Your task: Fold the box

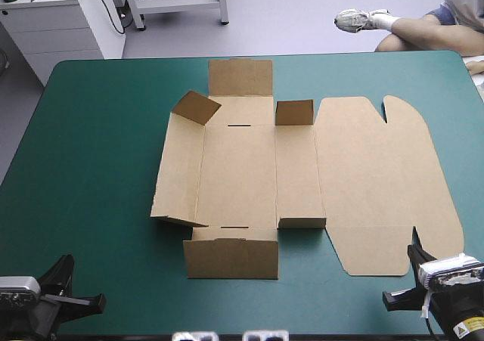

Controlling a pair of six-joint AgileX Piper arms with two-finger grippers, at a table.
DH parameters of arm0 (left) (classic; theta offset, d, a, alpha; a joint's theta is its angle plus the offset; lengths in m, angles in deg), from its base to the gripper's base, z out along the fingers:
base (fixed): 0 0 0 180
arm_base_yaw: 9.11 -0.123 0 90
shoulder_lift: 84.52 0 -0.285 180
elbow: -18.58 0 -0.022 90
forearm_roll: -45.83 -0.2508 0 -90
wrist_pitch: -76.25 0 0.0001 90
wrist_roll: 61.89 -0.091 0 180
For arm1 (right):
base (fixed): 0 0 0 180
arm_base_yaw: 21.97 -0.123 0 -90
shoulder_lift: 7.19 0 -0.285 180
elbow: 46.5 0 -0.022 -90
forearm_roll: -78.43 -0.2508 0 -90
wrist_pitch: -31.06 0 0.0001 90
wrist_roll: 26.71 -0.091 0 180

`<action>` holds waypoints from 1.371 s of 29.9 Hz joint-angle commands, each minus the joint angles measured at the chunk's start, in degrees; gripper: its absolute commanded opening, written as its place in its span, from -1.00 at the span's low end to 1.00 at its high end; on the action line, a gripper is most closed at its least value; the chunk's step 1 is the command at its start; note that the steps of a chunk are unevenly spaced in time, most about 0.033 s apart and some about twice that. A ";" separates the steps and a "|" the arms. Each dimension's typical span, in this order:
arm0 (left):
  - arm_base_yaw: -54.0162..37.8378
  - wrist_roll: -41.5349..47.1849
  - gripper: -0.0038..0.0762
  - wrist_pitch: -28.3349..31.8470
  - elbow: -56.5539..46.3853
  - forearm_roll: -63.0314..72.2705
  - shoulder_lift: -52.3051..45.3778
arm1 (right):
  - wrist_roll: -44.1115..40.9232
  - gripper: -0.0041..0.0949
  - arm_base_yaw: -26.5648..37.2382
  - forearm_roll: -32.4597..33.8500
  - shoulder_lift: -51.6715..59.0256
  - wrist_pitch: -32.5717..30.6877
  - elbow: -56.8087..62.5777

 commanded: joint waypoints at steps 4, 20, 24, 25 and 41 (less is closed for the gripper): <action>0.07 0.18 -0.92 4.53 1.31 0.58 -0.36 | 0.31 -0.95 -0.03 -0.36 -0.72 4.19 -1.46; 0.07 0.75 -0.92 3.33 16.30 0.17 25.22 | 0.31 -0.95 -0.03 -0.36 -0.72 4.19 -1.46; 0.07 0.75 -0.92 3.33 24.57 0.32 38.59 | 0.31 -0.95 -0.03 -0.36 -0.72 4.19 -1.46; 0.07 0.75 -0.92 3.22 26.52 1.07 41.82 | 0.31 -0.95 -0.03 -0.36 -0.72 4.19 -1.46; 0.02 -18.95 -0.86 -4.11 41.88 32.31 79.03 | 0.31 -0.95 -0.03 -0.36 -0.72 4.19 -1.46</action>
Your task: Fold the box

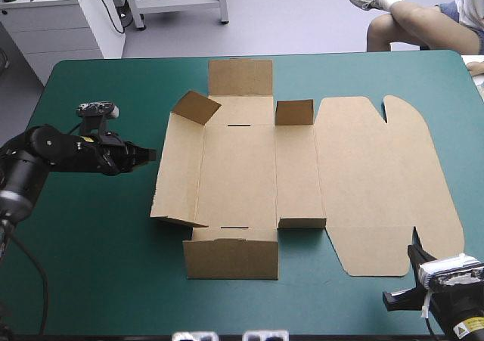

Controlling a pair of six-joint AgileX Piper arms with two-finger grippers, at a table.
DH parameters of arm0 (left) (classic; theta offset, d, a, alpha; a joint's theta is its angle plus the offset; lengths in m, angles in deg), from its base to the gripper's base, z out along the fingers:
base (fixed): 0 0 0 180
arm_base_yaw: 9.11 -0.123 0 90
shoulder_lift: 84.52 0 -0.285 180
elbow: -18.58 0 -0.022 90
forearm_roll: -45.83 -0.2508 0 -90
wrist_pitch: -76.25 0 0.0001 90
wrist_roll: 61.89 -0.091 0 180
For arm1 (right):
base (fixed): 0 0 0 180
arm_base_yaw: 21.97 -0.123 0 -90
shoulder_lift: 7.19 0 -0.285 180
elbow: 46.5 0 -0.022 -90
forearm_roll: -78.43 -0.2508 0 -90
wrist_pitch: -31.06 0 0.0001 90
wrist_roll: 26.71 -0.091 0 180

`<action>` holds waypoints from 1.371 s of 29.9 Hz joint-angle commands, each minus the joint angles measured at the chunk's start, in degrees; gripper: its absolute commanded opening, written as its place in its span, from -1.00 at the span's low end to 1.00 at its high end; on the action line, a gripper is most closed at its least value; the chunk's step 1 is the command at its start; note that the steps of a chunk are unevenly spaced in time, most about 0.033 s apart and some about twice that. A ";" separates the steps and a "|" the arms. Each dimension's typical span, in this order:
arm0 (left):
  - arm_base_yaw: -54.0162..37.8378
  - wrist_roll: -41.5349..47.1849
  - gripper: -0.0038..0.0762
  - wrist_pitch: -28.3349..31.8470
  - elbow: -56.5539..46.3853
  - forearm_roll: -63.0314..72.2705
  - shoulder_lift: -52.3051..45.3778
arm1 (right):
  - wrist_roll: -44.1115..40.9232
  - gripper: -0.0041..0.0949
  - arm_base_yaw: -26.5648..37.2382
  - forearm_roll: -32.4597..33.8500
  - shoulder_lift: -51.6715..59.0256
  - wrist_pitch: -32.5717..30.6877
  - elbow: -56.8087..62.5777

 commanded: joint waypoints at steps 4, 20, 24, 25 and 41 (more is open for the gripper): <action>-2.89 -5.39 -0.86 -2.25 2.29 12.57 5.28 | 0.31 -0.95 -0.03 -0.36 -0.72 4.19 -1.46; -11.22 -12.87 -0.67 -14.58 2.29 15.65 8.02 | 0.31 -0.95 -0.03 -0.36 -0.72 4.30 -1.46; -11.13 -8.79 -0.11 -12.62 2.02 12.99 8.02 | 0.31 -0.95 -0.03 -0.36 -0.72 4.30 -1.46; -11.13 -7.35 0.06 -11.69 1.73 12.99 8.02 | 0.31 -0.95 -0.03 -0.36 -0.72 4.30 -1.46; -2.62 -3.12 0.42 -6.48 -5.63 14.03 13.38 | 0.31 -0.95 -0.03 -0.36 -0.72 4.30 -1.46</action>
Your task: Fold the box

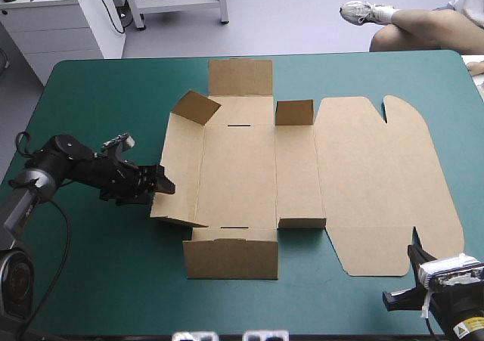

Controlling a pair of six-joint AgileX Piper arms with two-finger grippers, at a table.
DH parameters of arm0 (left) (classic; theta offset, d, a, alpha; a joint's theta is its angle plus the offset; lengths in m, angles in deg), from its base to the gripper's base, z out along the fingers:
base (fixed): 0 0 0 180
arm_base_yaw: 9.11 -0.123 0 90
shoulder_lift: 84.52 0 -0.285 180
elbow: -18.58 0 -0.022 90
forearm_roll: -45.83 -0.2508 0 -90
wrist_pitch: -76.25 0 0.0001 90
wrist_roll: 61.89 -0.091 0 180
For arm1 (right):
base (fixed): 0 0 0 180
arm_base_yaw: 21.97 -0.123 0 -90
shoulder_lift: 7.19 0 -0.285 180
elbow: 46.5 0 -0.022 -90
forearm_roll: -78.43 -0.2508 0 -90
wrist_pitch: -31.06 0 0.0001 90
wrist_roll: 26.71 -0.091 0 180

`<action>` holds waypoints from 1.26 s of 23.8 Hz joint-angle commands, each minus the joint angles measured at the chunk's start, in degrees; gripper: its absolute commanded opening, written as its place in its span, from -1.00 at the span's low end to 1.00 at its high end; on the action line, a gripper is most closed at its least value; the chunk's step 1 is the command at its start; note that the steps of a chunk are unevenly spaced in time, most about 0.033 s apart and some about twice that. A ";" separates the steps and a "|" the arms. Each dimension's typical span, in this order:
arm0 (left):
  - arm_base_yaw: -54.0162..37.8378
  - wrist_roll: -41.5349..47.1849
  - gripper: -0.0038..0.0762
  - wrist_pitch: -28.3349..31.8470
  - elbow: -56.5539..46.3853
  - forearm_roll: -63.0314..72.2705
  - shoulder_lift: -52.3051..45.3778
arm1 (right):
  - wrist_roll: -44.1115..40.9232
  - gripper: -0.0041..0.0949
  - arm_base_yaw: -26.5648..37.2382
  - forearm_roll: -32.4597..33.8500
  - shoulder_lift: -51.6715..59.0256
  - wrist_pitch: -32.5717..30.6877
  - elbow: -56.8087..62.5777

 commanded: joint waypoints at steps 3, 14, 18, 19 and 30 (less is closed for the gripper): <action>4.31 0.54 0.42 -0.37 1.23 3.33 0.65 | 0.31 -0.95 -0.03 -0.36 -0.72 4.30 -1.46; 5.56 -1.72 -0.90 0.01 1.23 9.94 3.53 | 0.31 -0.95 -0.03 -0.36 -0.72 4.30 -1.46; 5.56 -2.44 -0.92 -2.38 1.23 10.94 3.53 | 0.31 -0.95 -0.03 -0.36 -0.72 4.30 -1.46; 5.56 -2.44 -0.92 -3.29 1.23 11.22 3.53 | 0.31 -0.95 -0.03 -0.36 -0.72 4.30 -1.46; 8.05 -3.88 -0.92 -14.02 30.03 -10.08 3.41 | 0.31 -0.95 -0.03 -0.47 -0.72 4.30 -1.46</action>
